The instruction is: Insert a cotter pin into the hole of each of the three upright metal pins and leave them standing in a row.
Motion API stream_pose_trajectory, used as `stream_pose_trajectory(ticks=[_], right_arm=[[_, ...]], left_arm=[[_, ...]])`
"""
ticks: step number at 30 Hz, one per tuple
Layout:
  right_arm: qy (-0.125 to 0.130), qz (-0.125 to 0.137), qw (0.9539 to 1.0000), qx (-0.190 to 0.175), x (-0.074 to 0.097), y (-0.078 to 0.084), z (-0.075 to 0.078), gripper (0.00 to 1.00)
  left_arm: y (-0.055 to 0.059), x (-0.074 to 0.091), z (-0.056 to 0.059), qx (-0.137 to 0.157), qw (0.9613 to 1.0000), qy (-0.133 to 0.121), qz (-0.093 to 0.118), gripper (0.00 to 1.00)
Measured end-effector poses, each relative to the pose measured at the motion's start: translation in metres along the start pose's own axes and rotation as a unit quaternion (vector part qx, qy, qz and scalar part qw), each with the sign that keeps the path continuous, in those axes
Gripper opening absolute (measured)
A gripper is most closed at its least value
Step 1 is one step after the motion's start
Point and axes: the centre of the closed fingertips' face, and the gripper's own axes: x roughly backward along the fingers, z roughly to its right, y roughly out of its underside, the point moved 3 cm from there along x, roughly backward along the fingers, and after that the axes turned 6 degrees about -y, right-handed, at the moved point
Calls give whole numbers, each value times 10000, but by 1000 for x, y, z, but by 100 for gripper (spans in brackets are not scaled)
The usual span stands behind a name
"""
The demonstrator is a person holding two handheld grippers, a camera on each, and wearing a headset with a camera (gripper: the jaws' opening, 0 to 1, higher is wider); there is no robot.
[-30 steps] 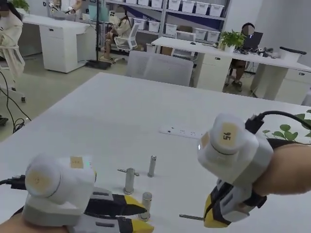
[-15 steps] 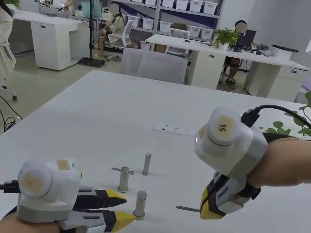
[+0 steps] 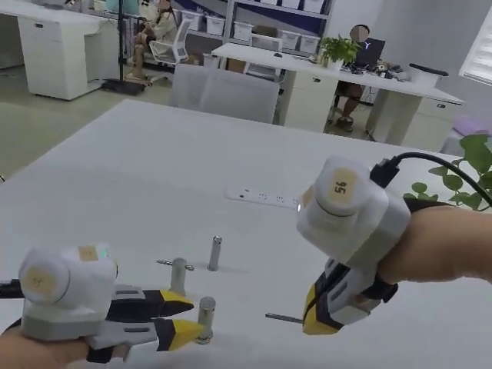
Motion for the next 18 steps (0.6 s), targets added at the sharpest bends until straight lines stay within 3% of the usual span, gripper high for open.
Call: stream_pose_trajectory(ticks=[10, 18], right_arm=[[-35, -29, 10000, -71, -4, 1, 4, 2], [-52, -32, 9999, -109, -6, -1, 6, 2]], left_arm=[[6, -15, 2, -39, 9998, 199, -14, 17], [4, -20, 3, -156, 9995, 281, -15, 14]])
